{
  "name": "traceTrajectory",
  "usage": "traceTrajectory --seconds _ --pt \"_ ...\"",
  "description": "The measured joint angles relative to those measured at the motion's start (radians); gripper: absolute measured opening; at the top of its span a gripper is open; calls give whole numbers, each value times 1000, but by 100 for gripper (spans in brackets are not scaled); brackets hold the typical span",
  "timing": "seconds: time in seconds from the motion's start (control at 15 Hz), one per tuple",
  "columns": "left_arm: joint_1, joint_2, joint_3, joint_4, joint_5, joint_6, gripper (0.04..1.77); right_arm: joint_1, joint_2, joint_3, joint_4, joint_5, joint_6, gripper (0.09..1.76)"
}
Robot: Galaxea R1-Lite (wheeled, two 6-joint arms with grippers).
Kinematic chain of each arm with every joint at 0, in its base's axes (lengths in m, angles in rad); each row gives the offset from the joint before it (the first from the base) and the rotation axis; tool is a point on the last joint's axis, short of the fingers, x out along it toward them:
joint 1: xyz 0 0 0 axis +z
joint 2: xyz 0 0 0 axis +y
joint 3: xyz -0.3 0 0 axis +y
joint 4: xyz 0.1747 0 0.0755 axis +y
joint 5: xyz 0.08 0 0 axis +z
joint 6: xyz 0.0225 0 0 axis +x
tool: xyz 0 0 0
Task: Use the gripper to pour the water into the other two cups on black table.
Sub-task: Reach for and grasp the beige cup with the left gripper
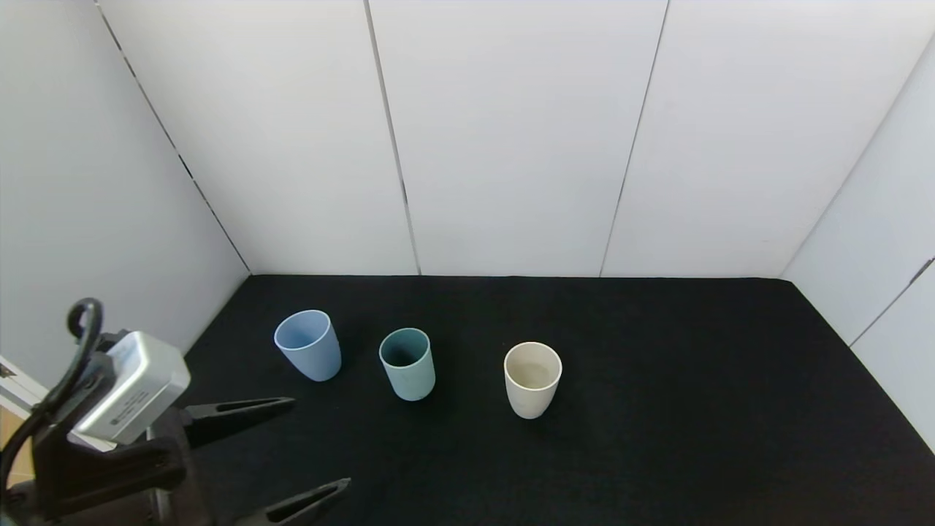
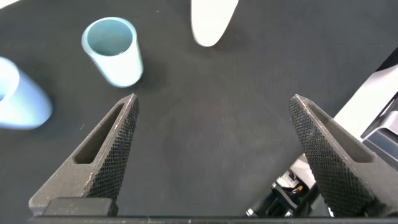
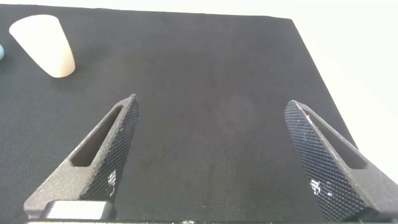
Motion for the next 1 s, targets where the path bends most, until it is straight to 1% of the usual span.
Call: traceTrajectory --seconds 0.2,0.33,0.4,0.53,0.67,0.8,0.87,1.0 --pt "-23 154 2 -130 1 1 172 0 0 0 0 0 0 171" --pt "-50 252 2 -202 3 3 172 0 0 0 0 0 0 171" --pt "-69 305 -3 -243 14 3 172 0 0 0 0 0 0 171" --pt "-111 407 -15 -337 75 5 172 0 0 0 0 0 1 171" --pt "-151 513 -32 -459 127 5 172 0 0 0 0 0 0 171" --pt "-179 611 -50 -580 144 4 172 0 0 0 0 0 0 171" --pt "-187 653 -60 -620 147 5 172 0 0 0 0 0 0 171" --pt "-196 732 -89 -665 151 6 172 0 0 0 0 0 0 171"
